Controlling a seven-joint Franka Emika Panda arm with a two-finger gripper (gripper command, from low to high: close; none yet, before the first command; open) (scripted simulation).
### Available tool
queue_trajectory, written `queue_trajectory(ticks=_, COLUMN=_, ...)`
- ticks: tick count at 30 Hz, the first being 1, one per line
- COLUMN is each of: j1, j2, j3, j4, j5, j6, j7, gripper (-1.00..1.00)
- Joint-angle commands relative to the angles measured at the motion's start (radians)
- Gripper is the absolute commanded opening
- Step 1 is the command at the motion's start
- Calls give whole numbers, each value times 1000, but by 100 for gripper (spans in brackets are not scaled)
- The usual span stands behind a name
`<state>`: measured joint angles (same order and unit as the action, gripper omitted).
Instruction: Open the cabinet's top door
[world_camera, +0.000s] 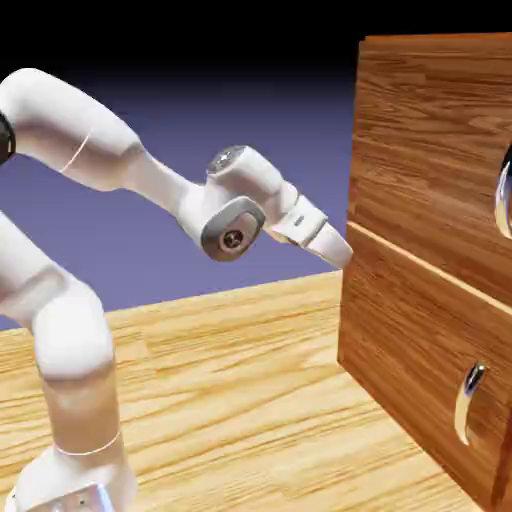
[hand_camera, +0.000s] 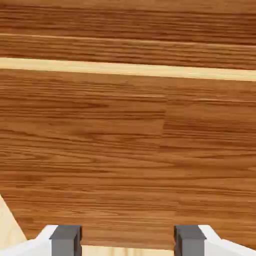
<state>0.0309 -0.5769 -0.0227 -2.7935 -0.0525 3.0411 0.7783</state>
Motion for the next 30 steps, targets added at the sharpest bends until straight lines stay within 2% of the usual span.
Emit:
queue_trajectory(ticks=1, j1=16, j2=-6, j3=-19, j4=14, j5=-44, j6=3, j7=31, gripper=0)
queue_trajectory(ticks=30, j1=469, j2=-172, j3=-565, j4=410, j5=-1305, j6=101, j7=926, gripper=0)
